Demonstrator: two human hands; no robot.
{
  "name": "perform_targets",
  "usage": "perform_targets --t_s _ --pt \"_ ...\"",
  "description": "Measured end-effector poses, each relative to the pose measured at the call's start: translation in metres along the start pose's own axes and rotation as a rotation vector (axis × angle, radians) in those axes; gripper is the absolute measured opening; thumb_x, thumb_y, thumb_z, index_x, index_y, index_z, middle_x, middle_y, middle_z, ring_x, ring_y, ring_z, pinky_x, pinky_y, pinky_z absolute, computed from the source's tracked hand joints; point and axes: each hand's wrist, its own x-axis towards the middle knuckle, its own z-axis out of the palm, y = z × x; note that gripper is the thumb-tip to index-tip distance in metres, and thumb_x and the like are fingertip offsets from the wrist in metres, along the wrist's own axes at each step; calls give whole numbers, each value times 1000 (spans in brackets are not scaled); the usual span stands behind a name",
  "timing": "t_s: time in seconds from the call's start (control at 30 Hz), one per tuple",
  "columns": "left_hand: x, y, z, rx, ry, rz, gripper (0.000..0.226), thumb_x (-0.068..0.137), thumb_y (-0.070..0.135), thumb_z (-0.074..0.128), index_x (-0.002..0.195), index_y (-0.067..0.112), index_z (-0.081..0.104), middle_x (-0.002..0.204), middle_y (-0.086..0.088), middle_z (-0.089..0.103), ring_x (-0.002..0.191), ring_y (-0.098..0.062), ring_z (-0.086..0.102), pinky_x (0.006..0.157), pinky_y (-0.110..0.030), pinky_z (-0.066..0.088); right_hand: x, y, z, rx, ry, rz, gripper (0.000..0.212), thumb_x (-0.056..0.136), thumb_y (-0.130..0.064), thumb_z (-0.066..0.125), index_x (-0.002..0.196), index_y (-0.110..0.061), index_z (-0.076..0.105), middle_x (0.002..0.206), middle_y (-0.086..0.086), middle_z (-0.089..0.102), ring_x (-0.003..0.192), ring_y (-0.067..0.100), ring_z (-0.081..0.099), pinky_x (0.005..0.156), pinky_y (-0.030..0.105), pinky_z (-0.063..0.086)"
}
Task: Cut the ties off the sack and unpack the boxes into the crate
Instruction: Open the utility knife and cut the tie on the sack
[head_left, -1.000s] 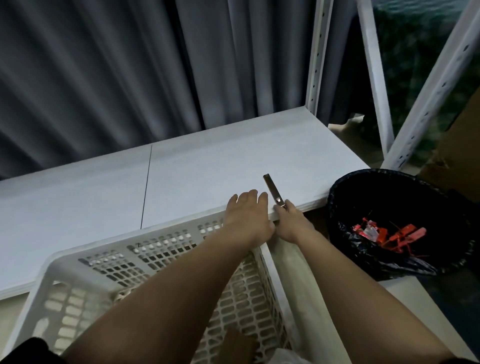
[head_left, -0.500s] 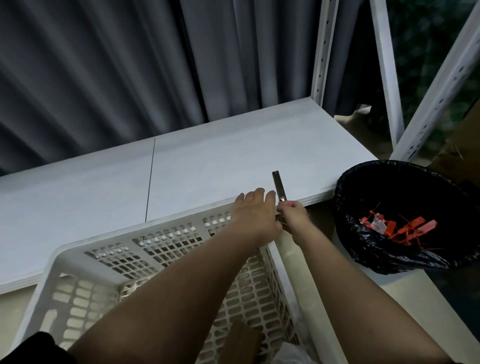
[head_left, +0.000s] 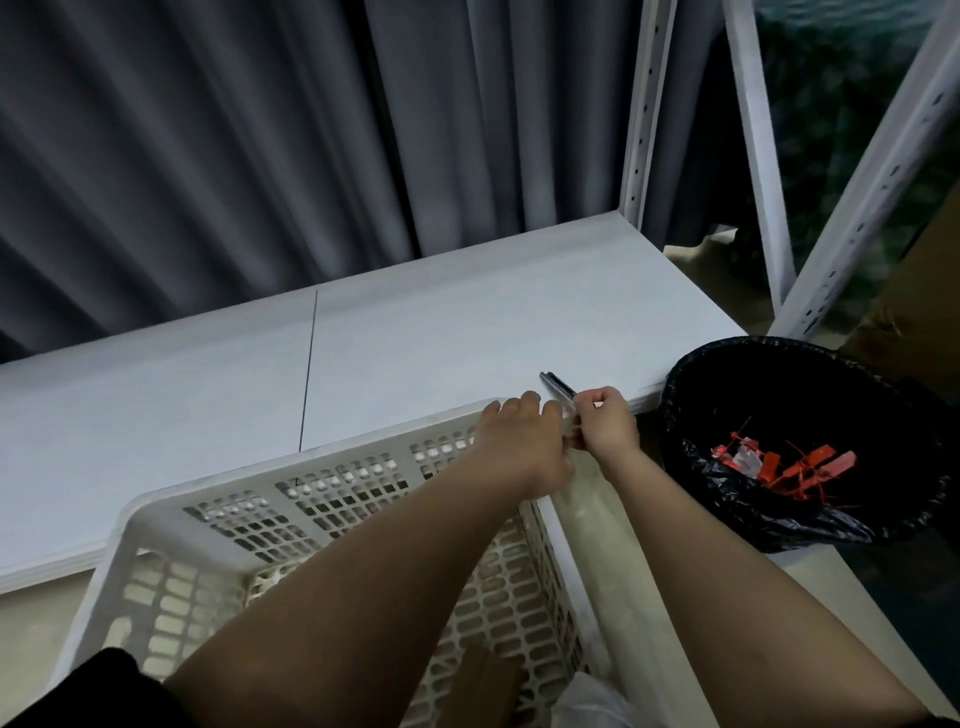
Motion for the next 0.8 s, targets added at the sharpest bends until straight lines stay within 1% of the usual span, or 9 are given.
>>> perform_targets --t_s 0.07,0.13,0.23,0.37,0.5,0.57,0.63,0.7,0.8 --pt "-8 4 -12 16 -15 -11 62 93 38 45 147 15 25 151 -10 28 139 -27 29 113 -38 21 -8 -12 -4 -23 0 5 8 94 -17 43 90 -13 49 67 3 54 48 17 52 66 40 54" --pt "-17 6 -29 7 -29 -32 62 93 40 44 147 15 27 149 -11 30 137 -28 31 111 -39 24 -21 -26 -8 81 -37 52 8 95 -14 42 89 -13 46 68 5 50 45 16 47 50 29 50" --pt "-38 10 -57 -45 -46 -63 61 94 45 42 145 14 30 147 -11 33 135 -28 35 108 -39 28 -52 -54 -21 253 -105 109 4 98 -12 42 101 -15 41 73 7 49 48 16 47 36 16 44" --pt "-79 20 -95 -245 -72 -96 65 93 46 45 147 14 27 152 -8 28 137 -27 35 107 -39 31 -102 -95 -46 345 -241 145 22 100 -12 41 118 -23 33 80 6 58 51 16 60 35 14 45" --pt "-134 36 -129 -531 -68 -110 58 96 29 44 148 9 26 154 -13 25 141 -27 29 112 -36 29 -162 -131 -66 429 -375 165 15 99 -4 39 99 -11 52 87 7 63 44 10 64 38 16 47" --pt "-161 45 -142 -591 -60 -113 48 97 20 43 142 5 37 147 -19 33 137 -30 32 110 -35 32 -192 -144 -75 463 -449 152 21 95 3 41 91 -10 57 84 4 62 55 12 64 47 18 53" --pt "-190 49 -154 -641 -9 -145 44 97 17 44 138 1 42 144 -21 39 133 -31 38 106 -34 35 -226 -154 -85 452 -510 134 22 93 6 40 94 -7 58 83 5 60 62 14 59 53 18 53" --pt "-214 52 -160 -752 41 -188 47 95 20 47 137 -1 42 141 -19 44 126 -31 46 101 -32 39 -256 -162 -96 413 -539 130 26 93 8 35 101 -7 55 76 5 61 52 12 62 47 17 51" --pt "-251 59 -166 -924 135 -145 39 81 24 45 109 3 61 115 -17 64 102 -29 60 90 -33 48 -307 -175 -107 337 -601 98 31 90 6 28 85 -12 53 57 -1 55 39 9 51 39 16 40"
